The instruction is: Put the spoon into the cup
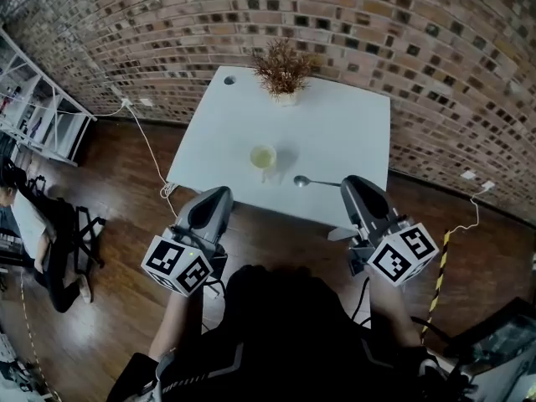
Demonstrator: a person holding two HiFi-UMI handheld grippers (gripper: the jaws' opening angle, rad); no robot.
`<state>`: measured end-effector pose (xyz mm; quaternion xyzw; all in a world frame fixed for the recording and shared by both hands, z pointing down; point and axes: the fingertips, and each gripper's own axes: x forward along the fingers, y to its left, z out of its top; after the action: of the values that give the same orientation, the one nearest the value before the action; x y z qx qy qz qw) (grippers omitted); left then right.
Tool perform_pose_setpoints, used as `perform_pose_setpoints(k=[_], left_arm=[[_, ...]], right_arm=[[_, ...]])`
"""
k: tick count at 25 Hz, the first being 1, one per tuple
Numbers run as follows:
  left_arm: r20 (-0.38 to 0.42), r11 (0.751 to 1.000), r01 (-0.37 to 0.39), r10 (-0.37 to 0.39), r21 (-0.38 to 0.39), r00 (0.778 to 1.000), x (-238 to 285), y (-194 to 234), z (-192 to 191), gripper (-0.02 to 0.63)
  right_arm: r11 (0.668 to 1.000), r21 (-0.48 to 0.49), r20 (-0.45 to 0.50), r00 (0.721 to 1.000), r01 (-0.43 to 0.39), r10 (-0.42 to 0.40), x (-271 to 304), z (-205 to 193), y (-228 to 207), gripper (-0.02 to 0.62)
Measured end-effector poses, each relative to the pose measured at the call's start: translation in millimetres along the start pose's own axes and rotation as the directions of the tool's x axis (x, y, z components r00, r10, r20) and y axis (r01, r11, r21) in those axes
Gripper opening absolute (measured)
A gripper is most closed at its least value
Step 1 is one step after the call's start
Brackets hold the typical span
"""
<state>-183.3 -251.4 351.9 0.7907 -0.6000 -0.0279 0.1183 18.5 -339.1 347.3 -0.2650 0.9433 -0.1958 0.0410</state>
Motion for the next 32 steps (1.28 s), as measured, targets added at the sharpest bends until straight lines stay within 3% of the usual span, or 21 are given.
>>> perform_pose_setpoints(k=[14,21,32], left_arm=[[-0.009,0.991,0.122,-0.123,-0.048,0.992,30.1,130.1,14.3,-0.006],[-0.042,0.985,0.158,-0.162,-0.072,0.986,49.2,156.8,5.0,-0.006],[-0.093,0.994,0.089,-0.095,-0.066,0.991,95.1,190.5,-20.1,-0.006]], right_arm=[[0.989,-0.005,-0.030,0.989,0.145,-0.145,121.0,-21.7,-2.8,0.049],[0.980,0.031,-0.077,0.978,0.195,-0.192,152.0,-49.8,-21.0,0.049],[0.986,0.068,-0.164,0.976,0.156,-0.143,193.4,-79.4,-61.6,0.049]])
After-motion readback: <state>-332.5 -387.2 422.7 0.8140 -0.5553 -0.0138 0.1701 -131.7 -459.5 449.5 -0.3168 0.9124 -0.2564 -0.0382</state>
